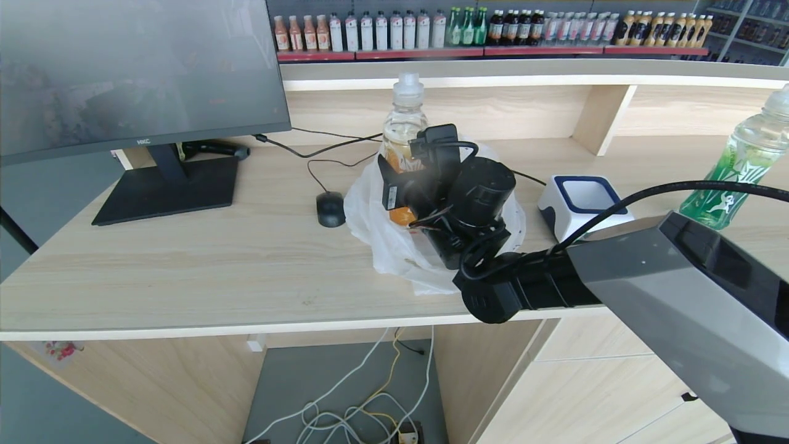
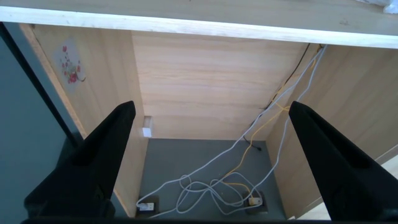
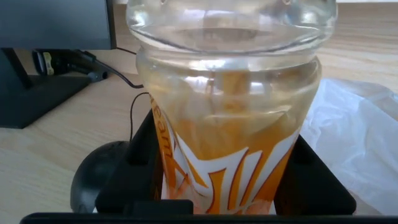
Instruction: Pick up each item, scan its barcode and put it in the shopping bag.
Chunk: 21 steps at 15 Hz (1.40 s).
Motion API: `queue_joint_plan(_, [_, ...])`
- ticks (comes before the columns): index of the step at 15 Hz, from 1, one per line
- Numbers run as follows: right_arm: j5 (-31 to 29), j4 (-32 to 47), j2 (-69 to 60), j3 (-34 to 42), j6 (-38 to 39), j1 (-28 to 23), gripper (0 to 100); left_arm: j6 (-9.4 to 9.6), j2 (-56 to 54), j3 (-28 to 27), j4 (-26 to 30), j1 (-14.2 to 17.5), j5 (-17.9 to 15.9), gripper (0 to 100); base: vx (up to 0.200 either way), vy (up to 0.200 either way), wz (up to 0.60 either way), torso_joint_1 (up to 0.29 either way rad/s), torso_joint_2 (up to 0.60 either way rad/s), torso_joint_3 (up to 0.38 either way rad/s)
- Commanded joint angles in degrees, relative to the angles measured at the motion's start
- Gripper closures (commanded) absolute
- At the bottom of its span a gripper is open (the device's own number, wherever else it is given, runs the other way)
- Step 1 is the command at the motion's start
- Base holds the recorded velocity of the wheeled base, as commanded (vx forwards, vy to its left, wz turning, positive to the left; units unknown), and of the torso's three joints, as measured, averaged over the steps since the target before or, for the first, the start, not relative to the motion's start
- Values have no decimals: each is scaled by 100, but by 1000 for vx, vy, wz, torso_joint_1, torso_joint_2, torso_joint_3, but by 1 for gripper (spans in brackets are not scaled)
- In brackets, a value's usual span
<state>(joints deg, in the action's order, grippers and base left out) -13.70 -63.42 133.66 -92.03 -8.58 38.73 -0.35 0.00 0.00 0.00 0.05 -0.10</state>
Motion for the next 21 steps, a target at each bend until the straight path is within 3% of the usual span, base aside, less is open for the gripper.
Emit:
queue_joint_plan(1, [-1, -4, 46, 1, 6, 3, 100, -9, 0, 0, 0, 4, 1, 0, 0, 0, 0, 0, 0, 0])
queue_joint_plan(2, [-1, -4, 73, -26, 58, 3, 0, -9, 0, 0, 0, 4, 1, 0, 0, 0, 0, 0, 0, 0])
queue_joint_plan(21, [-124, -277, -244, -8, -109, 21, 0, 0, 0, 0, 0, 4, 1, 0, 0, 0, 0, 0, 0, 0])
